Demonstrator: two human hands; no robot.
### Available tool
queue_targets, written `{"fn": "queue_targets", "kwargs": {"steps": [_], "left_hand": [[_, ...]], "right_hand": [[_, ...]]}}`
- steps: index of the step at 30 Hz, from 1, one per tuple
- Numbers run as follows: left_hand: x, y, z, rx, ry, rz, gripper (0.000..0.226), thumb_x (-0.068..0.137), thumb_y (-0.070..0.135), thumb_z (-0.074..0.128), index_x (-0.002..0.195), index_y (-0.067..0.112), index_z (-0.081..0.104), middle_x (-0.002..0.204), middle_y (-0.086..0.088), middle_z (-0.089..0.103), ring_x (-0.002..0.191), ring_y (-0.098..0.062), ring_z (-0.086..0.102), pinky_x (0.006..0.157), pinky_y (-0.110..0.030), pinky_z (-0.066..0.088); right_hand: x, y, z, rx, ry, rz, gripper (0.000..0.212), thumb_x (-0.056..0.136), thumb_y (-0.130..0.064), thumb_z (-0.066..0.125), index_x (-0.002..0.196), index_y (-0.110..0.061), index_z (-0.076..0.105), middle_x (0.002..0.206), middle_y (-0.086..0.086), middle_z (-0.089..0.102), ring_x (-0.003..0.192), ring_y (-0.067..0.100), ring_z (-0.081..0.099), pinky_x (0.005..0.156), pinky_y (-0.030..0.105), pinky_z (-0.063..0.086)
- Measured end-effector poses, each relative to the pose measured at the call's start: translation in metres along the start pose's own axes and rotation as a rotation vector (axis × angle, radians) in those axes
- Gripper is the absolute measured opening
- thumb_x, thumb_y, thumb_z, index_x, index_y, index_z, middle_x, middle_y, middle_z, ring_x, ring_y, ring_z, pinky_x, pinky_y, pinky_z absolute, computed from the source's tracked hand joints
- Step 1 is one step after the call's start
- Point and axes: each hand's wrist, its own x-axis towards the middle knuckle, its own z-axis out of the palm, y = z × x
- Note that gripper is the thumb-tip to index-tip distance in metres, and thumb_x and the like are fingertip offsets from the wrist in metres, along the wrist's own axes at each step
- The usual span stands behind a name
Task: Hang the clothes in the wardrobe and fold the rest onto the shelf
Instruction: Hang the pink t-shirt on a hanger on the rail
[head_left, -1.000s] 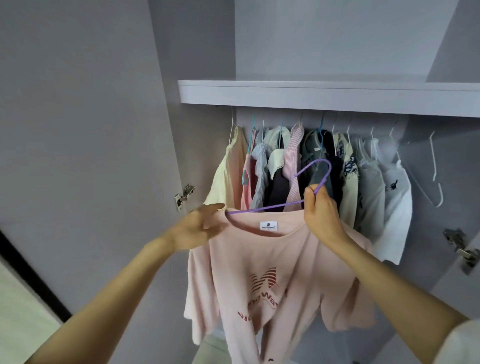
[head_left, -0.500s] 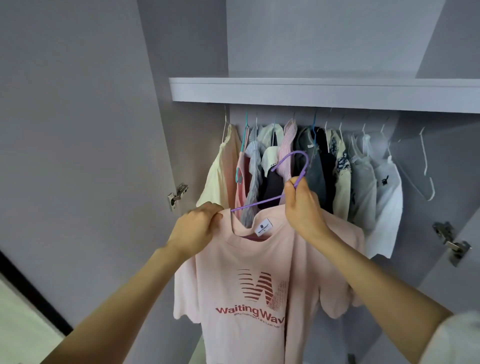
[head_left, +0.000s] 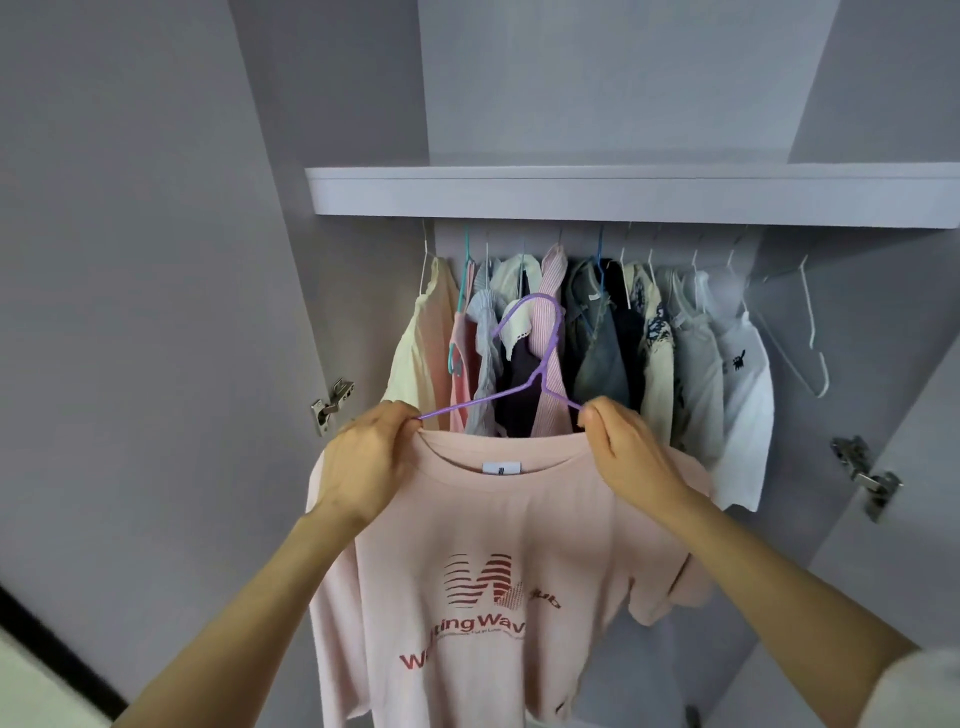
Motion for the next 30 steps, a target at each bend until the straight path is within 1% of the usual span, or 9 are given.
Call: {"fn": "queue_targets", "kwargs": {"steps": [2, 6, 11, 14, 19, 21, 24, 26, 30], "left_hand": [[-0.002, -0.003, 0.001, -0.010, -0.009, 0.001, 0.013, 0.094, 0.012, 0.051, 0.094, 0.013, 0.063, 0.094, 0.000, 0.066, 0.080, -0.031, 0.060, 0.062, -0.028, 0.035], [-0.002, -0.012, 0.000, -0.028, -0.026, -0.028, 0.014, 0.095, 0.013, 0.049, 0.096, 0.013, 0.064, 0.097, 0.001, 0.066, 0.083, -0.030, 0.060, 0.064, -0.028, 0.036], [0.003, -0.014, -0.005, -0.047, -0.082, 0.052, 0.022, 0.096, 0.014, 0.045, 0.096, 0.008, 0.066, 0.095, -0.004, 0.067, 0.087, -0.031, 0.060, 0.070, -0.031, 0.041], [0.008, -0.003, 0.004, -0.087, -0.152, 0.126, 0.018, 0.094, 0.006, 0.050, 0.098, 0.002, 0.067, 0.096, -0.011, 0.068, 0.091, -0.033, 0.059, 0.078, -0.034, 0.042], [0.013, 0.000, 0.015, -0.185, -0.148, 0.114, 0.015, 0.094, 0.002, 0.051, 0.094, -0.004, 0.065, 0.094, -0.014, 0.067, 0.089, -0.034, 0.059, 0.073, -0.024, 0.034], [0.013, -0.003, 0.018, -0.212, -0.149, 0.106, 0.014, 0.093, 0.001, 0.051, 0.092, -0.004, 0.064, 0.092, -0.013, 0.066, 0.087, -0.033, 0.059, 0.070, -0.020, 0.032], [0.013, -0.008, 0.025, -0.245, -0.163, 0.122, 0.012, 0.093, 0.000, 0.052, 0.091, -0.003, 0.064, 0.091, -0.010, 0.064, 0.085, -0.029, 0.057, 0.071, -0.019, 0.032], [0.014, -0.006, 0.032, -0.285, -0.179, 0.145, 0.012, 0.092, -0.002, 0.052, 0.091, -0.003, 0.064, 0.091, -0.009, 0.063, 0.085, -0.026, 0.055, 0.074, -0.018, 0.033], [0.017, 0.009, 0.049, -0.354, -0.234, 0.194, 0.013, 0.092, -0.001, 0.052, 0.095, -0.003, 0.064, 0.092, -0.006, 0.060, 0.086, -0.021, 0.053, 0.077, -0.016, 0.034]], "right_hand": [[-0.008, 0.011, 0.002, -0.054, -0.013, 0.002, 0.021, 0.097, -0.008, 0.042, 0.084, 0.005, 0.053, 0.082, 0.020, 0.057, 0.075, 0.040, 0.054, 0.074, 0.051, 0.043], [-0.017, 0.031, 0.002, -0.115, -0.012, 0.034, 0.020, 0.098, -0.018, 0.045, 0.104, -0.004, 0.057, 0.099, 0.012, 0.064, 0.090, 0.032, 0.057, 0.073, 0.034, 0.037], [-0.017, 0.034, 0.004, -0.093, 0.053, 0.078, 0.019, 0.096, -0.013, 0.048, 0.092, 0.003, 0.057, 0.082, 0.016, 0.062, 0.073, 0.032, 0.055, 0.061, 0.029, 0.028], [-0.015, 0.028, 0.007, -0.126, 0.071, 0.070, 0.021, 0.097, -0.016, 0.046, 0.093, 0.002, 0.057, 0.085, 0.014, 0.064, 0.074, 0.032, 0.056, 0.056, 0.026, 0.018], [-0.018, 0.031, -0.005, -0.103, -0.038, 0.074, 0.023, 0.097, -0.025, 0.045, 0.101, -0.005, 0.055, 0.094, 0.009, 0.063, 0.085, 0.028, 0.058, 0.065, 0.034, 0.038], [-0.025, 0.039, -0.014, -0.133, -0.076, 0.089, 0.023, 0.098, -0.024, 0.045, 0.106, -0.005, 0.055, 0.098, 0.008, 0.063, 0.089, 0.027, 0.058, 0.070, 0.036, 0.041], [-0.040, 0.053, -0.023, -0.223, -0.102, 0.103, 0.023, 0.097, -0.023, 0.046, 0.110, -0.006, 0.057, 0.101, 0.007, 0.064, 0.092, 0.027, 0.058, 0.068, 0.030, 0.035], [-0.049, 0.058, -0.028, -0.280, -0.134, 0.108, 0.023, 0.097, -0.025, 0.045, 0.112, -0.010, 0.056, 0.099, 0.005, 0.065, 0.090, 0.027, 0.059, 0.066, 0.031, 0.035], [-0.068, 0.065, -0.041, -0.393, -0.189, 0.073, 0.023, 0.095, -0.034, 0.047, 0.097, -0.014, 0.058, 0.075, 0.000, 0.064, 0.068, 0.025, 0.060, 0.056, 0.029, 0.030]]}}
